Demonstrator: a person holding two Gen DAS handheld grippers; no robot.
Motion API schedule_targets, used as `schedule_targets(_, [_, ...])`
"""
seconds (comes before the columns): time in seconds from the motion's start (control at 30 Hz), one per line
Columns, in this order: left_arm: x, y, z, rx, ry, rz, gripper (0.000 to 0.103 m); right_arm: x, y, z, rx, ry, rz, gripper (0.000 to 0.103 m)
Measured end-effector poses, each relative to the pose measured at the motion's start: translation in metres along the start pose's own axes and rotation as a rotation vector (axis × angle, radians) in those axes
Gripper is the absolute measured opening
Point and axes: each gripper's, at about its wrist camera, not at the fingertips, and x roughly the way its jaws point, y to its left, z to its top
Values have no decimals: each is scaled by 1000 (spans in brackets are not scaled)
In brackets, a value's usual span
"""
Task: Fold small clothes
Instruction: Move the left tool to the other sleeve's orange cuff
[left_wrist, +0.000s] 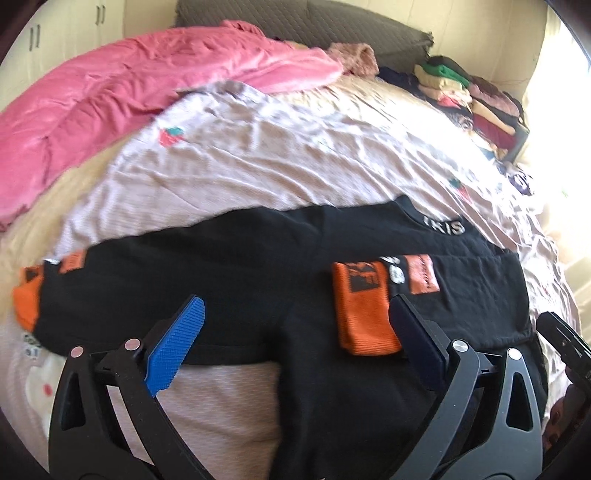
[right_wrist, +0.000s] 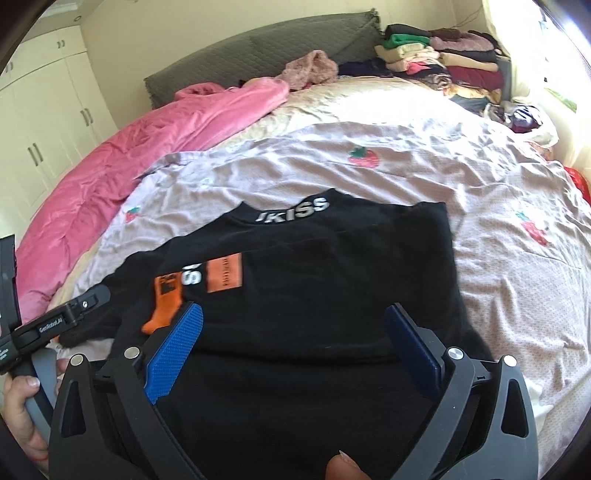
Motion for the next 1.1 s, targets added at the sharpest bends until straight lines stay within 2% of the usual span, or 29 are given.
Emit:
schedule_targets(0.27, [-33, 37, -19, -45, -82, 5, 94, -7, 36, 5, -42, -16, 37, 98])
schedule_targets(0.37, [-38, 56, -25, -90, -66, 25, 94, -11, 52, 9, -58, -33, 57, 98])
schedule_targets(0.57, [-55, 80, -27, -127, -83, 33, 94, -18, 88, 17, -108, -51, 103, 98])
schedule_targets(0.8, [-64, 112, -30, -185, -93, 67, 94, -19, 112, 22, -147, -48, 127, 98])
schedule_targets(1.1, [-65, 176, -35, -339, -84, 109, 94, -7, 142, 27, -205, -27, 162, 98])
